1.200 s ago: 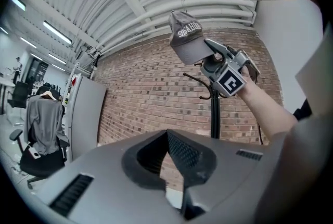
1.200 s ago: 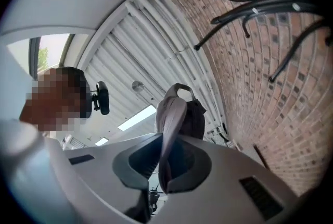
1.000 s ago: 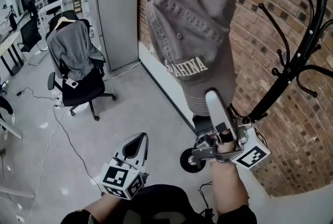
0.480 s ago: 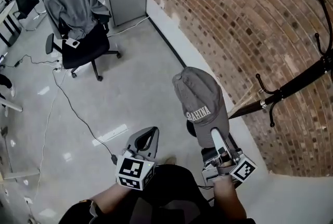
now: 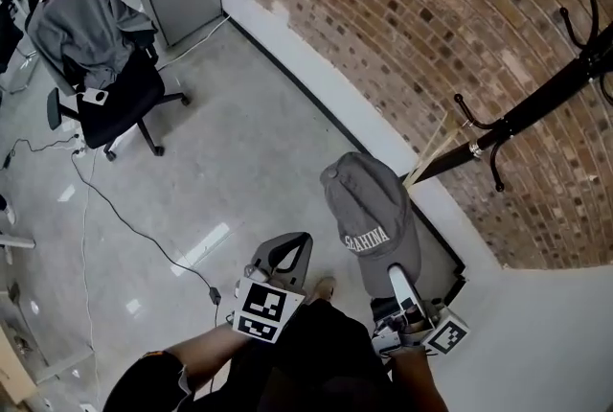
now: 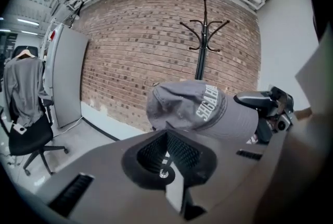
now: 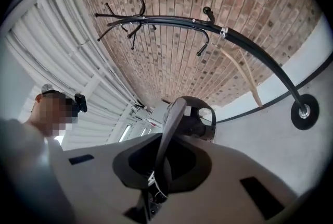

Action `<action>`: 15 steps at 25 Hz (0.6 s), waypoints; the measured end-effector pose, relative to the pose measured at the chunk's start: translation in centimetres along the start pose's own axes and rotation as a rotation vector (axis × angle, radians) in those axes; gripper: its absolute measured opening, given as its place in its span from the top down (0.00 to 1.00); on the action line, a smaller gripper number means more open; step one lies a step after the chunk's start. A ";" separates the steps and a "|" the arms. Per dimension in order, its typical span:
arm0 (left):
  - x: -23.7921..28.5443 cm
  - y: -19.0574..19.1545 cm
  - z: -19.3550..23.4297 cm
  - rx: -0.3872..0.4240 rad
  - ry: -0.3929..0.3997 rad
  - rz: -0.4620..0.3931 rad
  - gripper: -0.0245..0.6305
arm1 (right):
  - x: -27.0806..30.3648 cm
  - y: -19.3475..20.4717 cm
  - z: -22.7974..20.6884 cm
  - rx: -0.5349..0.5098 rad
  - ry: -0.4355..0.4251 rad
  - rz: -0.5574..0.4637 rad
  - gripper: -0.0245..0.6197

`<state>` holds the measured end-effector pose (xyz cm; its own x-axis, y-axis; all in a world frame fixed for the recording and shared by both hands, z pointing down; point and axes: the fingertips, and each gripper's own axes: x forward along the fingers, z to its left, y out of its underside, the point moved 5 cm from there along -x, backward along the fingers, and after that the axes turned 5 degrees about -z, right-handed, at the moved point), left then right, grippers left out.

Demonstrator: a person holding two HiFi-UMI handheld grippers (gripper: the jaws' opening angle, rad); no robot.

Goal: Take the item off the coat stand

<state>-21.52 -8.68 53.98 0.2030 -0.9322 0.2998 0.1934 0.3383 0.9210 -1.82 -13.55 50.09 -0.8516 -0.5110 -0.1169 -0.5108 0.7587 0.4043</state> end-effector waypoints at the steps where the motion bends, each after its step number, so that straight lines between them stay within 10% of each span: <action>1: 0.2 -0.1 -0.8 0.014 0.015 0.000 0.91 | -0.8 -0.3 0.2 -0.002 -0.007 -0.015 0.91; 15: 0.1 1.3 -20.6 0.009 -0.026 -0.093 0.91 | -19.4 -8.3 1.7 -0.015 -0.205 -0.107 0.91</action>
<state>-1.50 -5.70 50.12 0.1594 -0.9626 0.2192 0.2018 0.2492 0.9472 18.77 -9.24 47.51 -0.7997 -0.4939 -0.3414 -0.5988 0.6979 0.3928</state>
